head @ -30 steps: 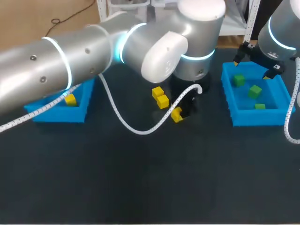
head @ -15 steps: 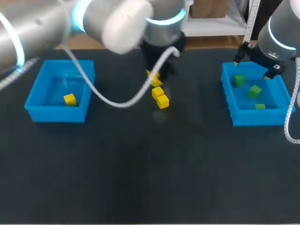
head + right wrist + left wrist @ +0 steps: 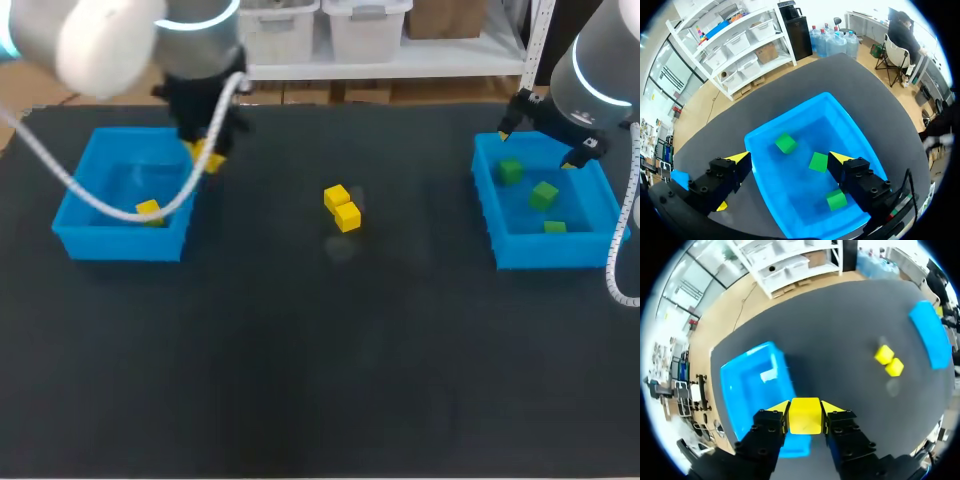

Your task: Put the green cubes in the right bin and the yellow cubes in the left bin.

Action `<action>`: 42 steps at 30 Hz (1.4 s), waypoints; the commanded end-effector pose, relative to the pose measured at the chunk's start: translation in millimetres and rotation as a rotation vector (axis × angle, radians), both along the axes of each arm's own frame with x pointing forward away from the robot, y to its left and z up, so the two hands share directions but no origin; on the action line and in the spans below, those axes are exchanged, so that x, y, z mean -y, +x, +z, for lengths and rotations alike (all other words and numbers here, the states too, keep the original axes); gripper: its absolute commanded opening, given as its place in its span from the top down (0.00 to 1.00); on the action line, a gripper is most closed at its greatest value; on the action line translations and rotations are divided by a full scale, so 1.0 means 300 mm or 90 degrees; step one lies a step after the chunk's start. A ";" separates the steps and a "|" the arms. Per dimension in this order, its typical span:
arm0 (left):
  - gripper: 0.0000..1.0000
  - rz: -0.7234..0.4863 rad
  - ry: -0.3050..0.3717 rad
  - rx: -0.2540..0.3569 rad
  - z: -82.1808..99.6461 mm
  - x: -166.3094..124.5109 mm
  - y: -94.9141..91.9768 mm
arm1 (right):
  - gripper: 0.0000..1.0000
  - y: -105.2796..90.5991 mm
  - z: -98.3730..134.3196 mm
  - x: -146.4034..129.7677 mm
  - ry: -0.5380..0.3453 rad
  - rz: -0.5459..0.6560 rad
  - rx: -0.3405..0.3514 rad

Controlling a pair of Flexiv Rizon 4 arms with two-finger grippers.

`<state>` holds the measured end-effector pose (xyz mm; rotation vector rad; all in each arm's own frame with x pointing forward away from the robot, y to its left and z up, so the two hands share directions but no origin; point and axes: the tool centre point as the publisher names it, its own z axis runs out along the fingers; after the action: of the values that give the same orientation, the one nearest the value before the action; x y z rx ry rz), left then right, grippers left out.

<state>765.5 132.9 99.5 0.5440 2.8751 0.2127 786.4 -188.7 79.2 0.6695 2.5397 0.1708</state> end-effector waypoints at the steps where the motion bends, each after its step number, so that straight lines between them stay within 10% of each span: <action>1: 1.00 0.009 -0.043 0.041 -0.023 -0.091 0.034 | 0.00 -0.002 -0.002 -0.001 -0.001 -0.001 0.002; 14: 1.00 0.076 -0.015 0.007 -0.042 -0.259 0.090 | 0.00 -0.002 -0.002 -0.001 -0.001 -0.001 0.002; 16: 0.64 0.094 -0.010 0.008 -0.040 -0.277 0.090 | 0.00 -0.002 -0.002 -0.001 -0.001 -0.001 0.002; 17: 0.00 0.097 -0.013 0.007 -0.039 -0.285 0.089 | 0.00 -0.002 -0.002 -0.001 -0.001 -0.001 0.002; 28: 0.00 0.011 -0.052 0.043 0.080 -0.105 0.108 | 0.00 -0.002 -0.002 -0.001 -0.001 -0.001 0.002; 42: 0.00 -0.352 -0.045 0.038 0.189 0.377 0.045 | 0.00 -0.002 -0.002 -0.001 -0.001 -0.001 0.002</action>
<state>776.3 33.0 160.3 1.0417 2.6034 0.0361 786.4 -188.7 79.2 0.6695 2.5397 0.1708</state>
